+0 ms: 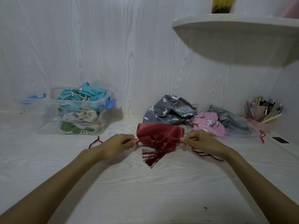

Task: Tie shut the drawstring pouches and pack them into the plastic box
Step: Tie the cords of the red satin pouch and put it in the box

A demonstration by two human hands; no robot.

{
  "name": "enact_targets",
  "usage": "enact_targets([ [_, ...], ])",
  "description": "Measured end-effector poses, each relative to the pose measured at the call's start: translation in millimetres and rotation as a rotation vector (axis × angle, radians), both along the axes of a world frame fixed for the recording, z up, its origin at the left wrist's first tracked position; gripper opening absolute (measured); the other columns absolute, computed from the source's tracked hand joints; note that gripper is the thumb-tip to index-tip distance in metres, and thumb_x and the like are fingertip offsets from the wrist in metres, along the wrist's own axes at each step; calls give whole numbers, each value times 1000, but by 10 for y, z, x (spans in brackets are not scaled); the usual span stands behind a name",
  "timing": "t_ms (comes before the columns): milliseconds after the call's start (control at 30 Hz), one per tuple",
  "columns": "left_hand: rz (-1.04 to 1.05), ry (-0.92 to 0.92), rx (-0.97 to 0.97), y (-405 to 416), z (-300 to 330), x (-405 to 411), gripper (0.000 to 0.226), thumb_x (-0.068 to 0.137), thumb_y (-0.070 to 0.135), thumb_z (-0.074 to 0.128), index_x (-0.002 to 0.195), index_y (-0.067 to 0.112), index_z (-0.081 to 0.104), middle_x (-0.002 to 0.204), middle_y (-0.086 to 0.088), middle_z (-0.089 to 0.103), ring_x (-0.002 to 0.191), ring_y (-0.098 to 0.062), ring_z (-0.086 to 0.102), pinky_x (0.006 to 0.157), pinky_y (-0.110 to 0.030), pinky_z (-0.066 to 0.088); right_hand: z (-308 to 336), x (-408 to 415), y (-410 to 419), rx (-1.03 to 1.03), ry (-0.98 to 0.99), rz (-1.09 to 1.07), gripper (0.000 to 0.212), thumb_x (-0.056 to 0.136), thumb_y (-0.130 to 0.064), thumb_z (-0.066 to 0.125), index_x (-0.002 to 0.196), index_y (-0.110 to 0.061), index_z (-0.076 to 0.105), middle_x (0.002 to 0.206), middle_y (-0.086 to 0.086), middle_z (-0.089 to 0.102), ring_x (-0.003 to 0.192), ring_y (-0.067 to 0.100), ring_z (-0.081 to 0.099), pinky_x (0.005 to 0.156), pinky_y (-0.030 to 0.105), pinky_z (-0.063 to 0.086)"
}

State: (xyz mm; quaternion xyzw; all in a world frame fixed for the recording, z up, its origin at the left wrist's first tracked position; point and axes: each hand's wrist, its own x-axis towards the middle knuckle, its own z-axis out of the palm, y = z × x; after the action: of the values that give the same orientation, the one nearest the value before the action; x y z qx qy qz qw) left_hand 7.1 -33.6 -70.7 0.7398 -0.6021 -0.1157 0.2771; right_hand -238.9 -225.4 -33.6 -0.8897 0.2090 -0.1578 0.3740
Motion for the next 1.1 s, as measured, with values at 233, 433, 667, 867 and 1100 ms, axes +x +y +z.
enact_targets([
  [233, 64, -301, 119, 100, -28, 18, 35, 99, 40, 37, 67, 29, 39, 65, 10, 50, 62, -6, 43, 59, -26, 33, -132, 46, -23, -118, 172, 1, 25, 90, -20, 62, 71, -7, 73, 34, -12, 40, 36, 5, 28, 44, 15, 23],
  [433, 91, -86, 140, 51, 340, -39, 41, 92, 57, 38, 90, 24, 62, 60, 12, 58, 67, -10, 58, 71, -30, 46, 364, 360, 182, -412, 114, -89, 29, 92, -44, 52, 91, -16, 62, 65, -15, 46, 61, 0, 43, 55, 18, 31],
  [667, 199, -193, 97, -128, 724, -173, 50, 95, 57, 29, 103, 19, 62, 79, 5, 63, 88, -17, 64, 88, -35, 47, 411, 1052, 532, -246, 375, 297, 33, 79, -41, 72, 107, -23, 67, 50, -15, 45, 40, -8, 44, 46, 7, 32],
  [867, 211, -230, 107, -220, 871, -181, 48, 96, 55, 30, 115, 21, 57, 109, -2, 66, 98, -18, 59, 89, -37, 46, 223, 1194, 548, -161, 178, 269, 30, 85, -32, 67, 68, -9, 66, 46, -10, 41, 45, 5, 35, 51, 13, 29],
  [1100, 401, -122, 58, 112, 844, -113, 18, 94, 23, 53, 100, 16, 69, 85, 5, 69, 73, -11, 64, 59, -20, 46, 149, 1110, 394, 106, 24, 142, 18, 84, -25, 68, 93, -9, 73, 78, -7, 70, 71, -1, 60, 73, 10, 43],
])
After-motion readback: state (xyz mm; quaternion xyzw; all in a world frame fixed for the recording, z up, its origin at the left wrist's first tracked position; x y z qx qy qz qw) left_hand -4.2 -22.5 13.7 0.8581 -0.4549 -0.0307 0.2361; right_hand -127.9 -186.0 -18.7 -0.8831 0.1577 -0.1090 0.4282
